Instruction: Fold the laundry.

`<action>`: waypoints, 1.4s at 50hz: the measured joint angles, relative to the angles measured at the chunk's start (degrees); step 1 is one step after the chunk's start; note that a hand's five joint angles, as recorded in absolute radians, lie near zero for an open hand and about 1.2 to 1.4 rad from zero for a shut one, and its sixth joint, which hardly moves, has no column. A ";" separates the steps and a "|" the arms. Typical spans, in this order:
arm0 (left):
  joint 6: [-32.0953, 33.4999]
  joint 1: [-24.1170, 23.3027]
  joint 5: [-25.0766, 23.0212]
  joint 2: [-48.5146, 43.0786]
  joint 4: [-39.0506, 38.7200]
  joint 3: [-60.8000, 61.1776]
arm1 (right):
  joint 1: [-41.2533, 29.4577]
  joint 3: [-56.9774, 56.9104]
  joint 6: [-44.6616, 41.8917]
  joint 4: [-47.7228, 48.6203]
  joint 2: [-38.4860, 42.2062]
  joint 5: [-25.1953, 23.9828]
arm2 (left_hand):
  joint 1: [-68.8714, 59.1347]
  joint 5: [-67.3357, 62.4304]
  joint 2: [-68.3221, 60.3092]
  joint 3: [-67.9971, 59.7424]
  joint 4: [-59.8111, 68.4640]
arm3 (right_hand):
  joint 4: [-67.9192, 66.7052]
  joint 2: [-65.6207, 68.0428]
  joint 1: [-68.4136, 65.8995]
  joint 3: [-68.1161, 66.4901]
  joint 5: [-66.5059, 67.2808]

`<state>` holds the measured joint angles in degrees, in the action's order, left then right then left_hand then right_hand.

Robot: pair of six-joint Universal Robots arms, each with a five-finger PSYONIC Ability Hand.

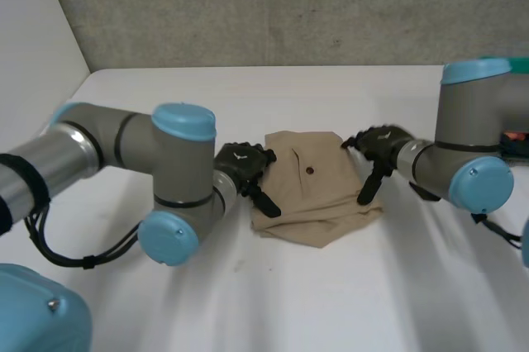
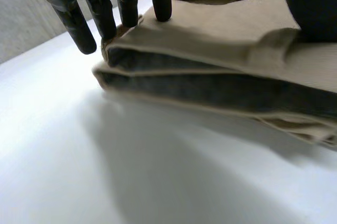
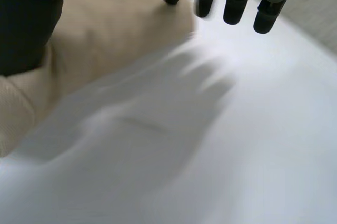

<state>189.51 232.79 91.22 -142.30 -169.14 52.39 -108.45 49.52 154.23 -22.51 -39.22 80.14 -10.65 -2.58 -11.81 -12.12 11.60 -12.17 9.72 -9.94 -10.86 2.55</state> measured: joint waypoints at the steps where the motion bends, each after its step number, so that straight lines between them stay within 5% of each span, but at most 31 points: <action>1: -0.02 0.39 -0.39 2.13 0.91 0.31 | 0.03 2.13 -2.12 2.97 -3.05 1.48 | 0.00 -0.02 0.06 0.00 0.00 | -0.04 0.00 0.00 0.00 0.00; 14: -1.77 0.45 -11.00 21.10 -3.20 6.70 | -5.91 28.36 -8.84 24.18 -25.25 1.90 | 0.00 0.04 0.07 0.00 0.00 | 0.00 0.00 0.00 0.00 -0.21; 30: -6.96 2.90 -31.55 31.69 -7.34 15.32 | -11.48 53.98 -8.14 48.80 -25.04 -1.09 | 0.00 0.04 0.07 0.00 0.00 | 0.00 0.00 0.00 0.00 -0.21; 42: -6.97 3.01 -32.03 31.78 -7.26 16.63 | -11.07 46.57 -8.10 59.90 -13.58 -0.26 | 0.00 0.04 0.07 0.00 0.00 | -0.56 0.97 -0.85 -0.69 0.34; 44: -6.97 2.97 -31.95 31.75 -7.29 16.63 | -10.99 44.77 -7.97 60.02 -12.34 -0.22 | 0.00 0.04 0.07 0.00 0.00 | -7.93 10.51 -10.10 -9.69 7.50; 48: -6.96 2.94 -31.89 31.74 -7.40 16.69 | -10.78 41.41 -7.44 59.89 -10.67 -0.52 | 0.00 0.04 0.07 0.00 0.00 | -47.39 50.82 -46.29 -48.60 39.00; 49: -6.96 2.94 -31.89 31.74 -7.41 16.70 | -10.76 41.03 -7.33 59.85 -10.55 -0.59 | 0.00 0.04 0.07 0.00 0.00 | -51.13 54.54 -46.60 -52.71 42.80; 61: -6.96 3.06 -31.81 32.85 -7.78 15.74 | -8.71 28.71 2.44 58.35 -15.25 -0.90 | 0.00 0.04 0.07 0.00 0.00 | -56.27 55.57 -48.15 -54.81 48.50; 70: -8.02 3.10 -31.66 35.62 -9.97 14.55 | 2.22 12.98 12.21 52.10 -19.11 -1.77 | 0.00 0.04 0.07 0.00 0.00 | -56.35 55.78 -48.15 -54.82 48.93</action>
<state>181.49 235.89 59.56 -106.68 -179.11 66.94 -106.23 62.50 166.44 29.59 -58.33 78.36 -10.65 -2.54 -11.73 -12.12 11.60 -68.52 65.50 -58.09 -65.68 51.48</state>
